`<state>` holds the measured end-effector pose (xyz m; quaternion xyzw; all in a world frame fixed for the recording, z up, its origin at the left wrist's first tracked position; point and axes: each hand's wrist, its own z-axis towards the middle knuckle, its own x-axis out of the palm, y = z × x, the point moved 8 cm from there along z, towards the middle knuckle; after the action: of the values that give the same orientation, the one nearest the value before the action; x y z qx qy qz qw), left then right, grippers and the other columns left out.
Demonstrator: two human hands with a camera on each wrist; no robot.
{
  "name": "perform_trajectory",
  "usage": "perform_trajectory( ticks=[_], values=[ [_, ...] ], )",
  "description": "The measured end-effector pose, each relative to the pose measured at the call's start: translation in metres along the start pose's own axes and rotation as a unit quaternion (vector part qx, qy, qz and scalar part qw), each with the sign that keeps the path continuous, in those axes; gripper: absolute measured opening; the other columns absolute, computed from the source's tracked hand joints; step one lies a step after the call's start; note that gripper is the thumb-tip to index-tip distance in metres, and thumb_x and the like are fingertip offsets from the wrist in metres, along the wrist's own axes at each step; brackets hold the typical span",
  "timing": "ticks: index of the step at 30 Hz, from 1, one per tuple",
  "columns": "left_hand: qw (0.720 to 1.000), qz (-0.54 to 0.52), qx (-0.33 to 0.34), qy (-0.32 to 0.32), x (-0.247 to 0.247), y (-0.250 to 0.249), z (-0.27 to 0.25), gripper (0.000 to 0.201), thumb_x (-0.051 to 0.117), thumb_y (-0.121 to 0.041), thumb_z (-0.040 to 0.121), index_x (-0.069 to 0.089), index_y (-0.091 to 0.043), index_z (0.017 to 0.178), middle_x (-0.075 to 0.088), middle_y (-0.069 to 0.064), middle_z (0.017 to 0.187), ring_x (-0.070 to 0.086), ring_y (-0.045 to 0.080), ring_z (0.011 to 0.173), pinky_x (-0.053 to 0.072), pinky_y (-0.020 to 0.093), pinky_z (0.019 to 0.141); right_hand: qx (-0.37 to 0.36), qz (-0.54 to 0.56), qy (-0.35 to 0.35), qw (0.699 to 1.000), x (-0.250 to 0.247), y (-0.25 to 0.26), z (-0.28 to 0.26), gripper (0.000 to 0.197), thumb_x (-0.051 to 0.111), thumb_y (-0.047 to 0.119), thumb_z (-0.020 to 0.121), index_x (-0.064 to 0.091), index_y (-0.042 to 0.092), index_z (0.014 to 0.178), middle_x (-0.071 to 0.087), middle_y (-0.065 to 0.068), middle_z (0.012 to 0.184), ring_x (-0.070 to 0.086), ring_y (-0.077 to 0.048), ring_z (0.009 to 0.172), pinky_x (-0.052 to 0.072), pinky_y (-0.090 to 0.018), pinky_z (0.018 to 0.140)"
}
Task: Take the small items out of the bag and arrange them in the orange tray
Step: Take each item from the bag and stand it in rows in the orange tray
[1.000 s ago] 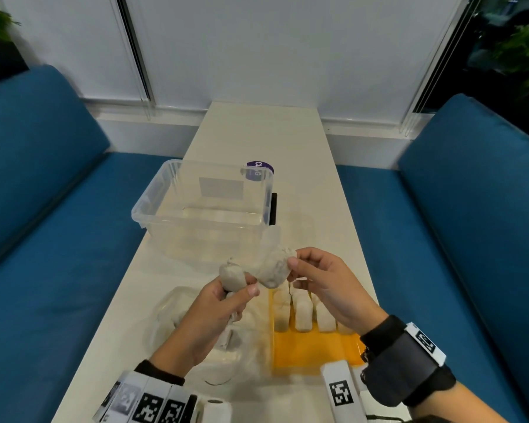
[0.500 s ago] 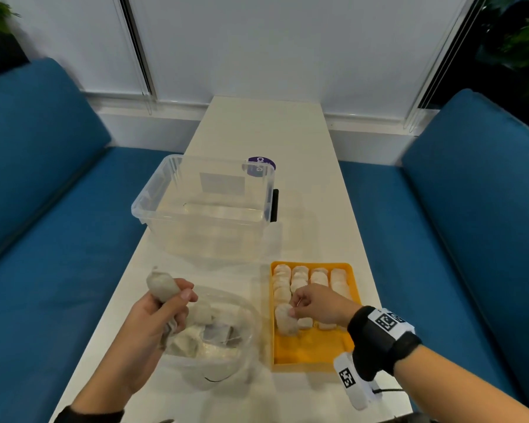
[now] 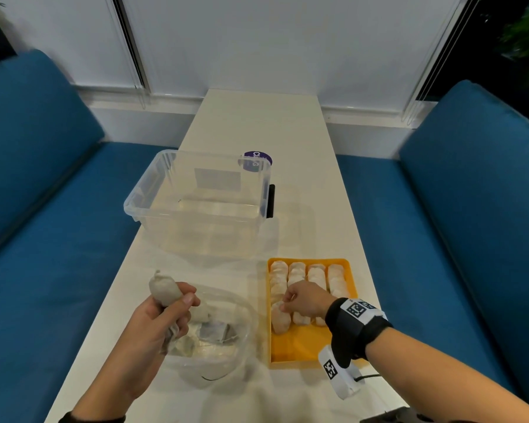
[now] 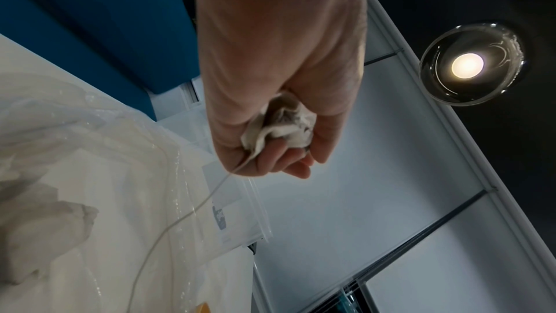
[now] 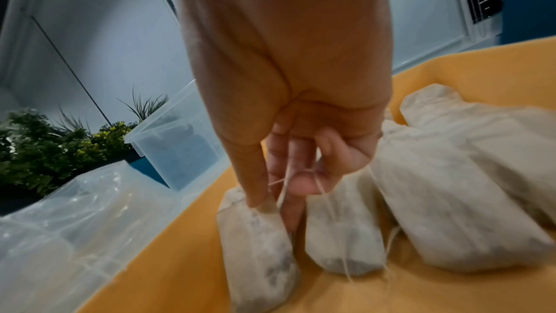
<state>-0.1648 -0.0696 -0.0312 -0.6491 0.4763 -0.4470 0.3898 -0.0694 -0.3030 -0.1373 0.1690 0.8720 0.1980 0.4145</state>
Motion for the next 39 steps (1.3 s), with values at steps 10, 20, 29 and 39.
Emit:
perform_trajectory(
  ticks=[10,20,29,39],
  values=[
    [0.999,0.015,-0.021,0.031,0.014,0.005,0.006,0.015,0.068,-0.018,0.077,0.059,-0.011,0.087,0.053,-0.006,0.059,0.04,0.007,0.047,0.038,0.013,0.048,0.018,0.039,-0.001,0.999,0.001,-0.001,0.002,0.014,0.061,0.019,0.089,0.056,0.02,0.076,0.061,0.007,0.07,0.053,-0.001,0.065,0.042,-0.017,0.067],
    [0.996,0.047,-0.05,0.06,0.029,0.012,0.005,0.045,0.076,-0.037,0.06,0.064,-0.018,0.099,0.062,-0.001,0.076,0.047,0.008,0.059,0.038,0.028,0.07,-0.01,-0.017,-0.065,0.998,-0.024,0.013,-0.014,0.009,0.057,0.026,0.09,0.057,0.018,0.095,0.057,0.0,0.091,0.053,-0.014,0.083,0.039,-0.02,0.067],
    [0.982,0.125,-0.043,0.136,0.07,0.008,0.004,0.034,0.069,-0.033,0.075,0.062,-0.016,0.104,0.063,0.0,0.079,0.047,0.006,0.059,0.042,0.017,0.06,-0.267,0.202,-0.058,0.94,-0.053,0.108,-0.101,0.017,0.062,0.041,0.086,0.065,0.025,0.094,0.066,0.006,0.084,0.053,-0.013,0.071,0.043,-0.021,0.067],
    [0.954,0.262,0.021,0.146,0.083,0.006,0.009,0.009,0.056,-0.029,0.09,0.059,-0.028,0.098,0.054,-0.008,0.066,0.047,0.004,0.055,0.042,0.023,0.06,-0.294,0.206,-0.102,0.928,-0.053,0.108,-0.115,0.014,0.069,0.034,0.082,0.068,0.024,0.091,0.063,0.011,0.089,0.054,0.0,0.077,0.045,-0.015,0.069]
  ],
)
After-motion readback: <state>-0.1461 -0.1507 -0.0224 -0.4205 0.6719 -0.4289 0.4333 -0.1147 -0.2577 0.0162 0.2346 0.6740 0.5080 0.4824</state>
